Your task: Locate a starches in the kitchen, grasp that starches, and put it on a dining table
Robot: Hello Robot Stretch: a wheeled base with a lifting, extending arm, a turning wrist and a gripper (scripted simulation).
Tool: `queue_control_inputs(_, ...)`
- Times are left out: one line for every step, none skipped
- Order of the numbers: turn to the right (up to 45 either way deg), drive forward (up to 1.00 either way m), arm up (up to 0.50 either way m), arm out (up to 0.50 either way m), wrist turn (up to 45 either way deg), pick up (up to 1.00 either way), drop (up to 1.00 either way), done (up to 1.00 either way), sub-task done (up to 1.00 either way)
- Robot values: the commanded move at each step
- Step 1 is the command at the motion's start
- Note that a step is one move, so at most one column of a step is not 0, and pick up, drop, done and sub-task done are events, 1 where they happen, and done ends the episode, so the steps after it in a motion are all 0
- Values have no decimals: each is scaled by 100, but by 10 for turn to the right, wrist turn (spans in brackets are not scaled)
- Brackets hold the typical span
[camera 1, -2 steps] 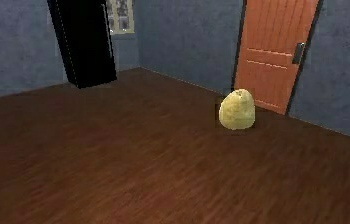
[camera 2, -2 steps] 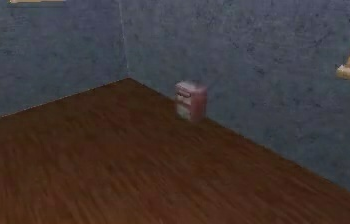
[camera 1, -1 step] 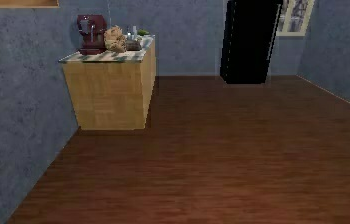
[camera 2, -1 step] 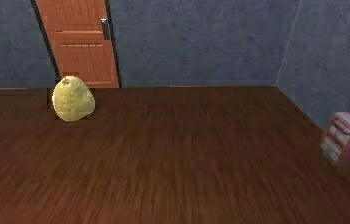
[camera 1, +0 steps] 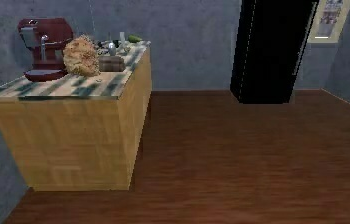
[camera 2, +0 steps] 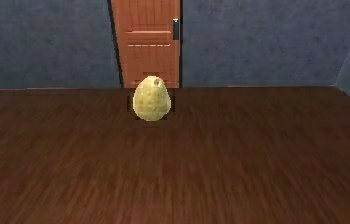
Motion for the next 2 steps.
queue_control_inputs(0, 100, 0, 0, 0, 0, 0, 0, 0)
queue_control_inputs(-60, 0, 0, 0, 0, 0, 0, 0, 0)
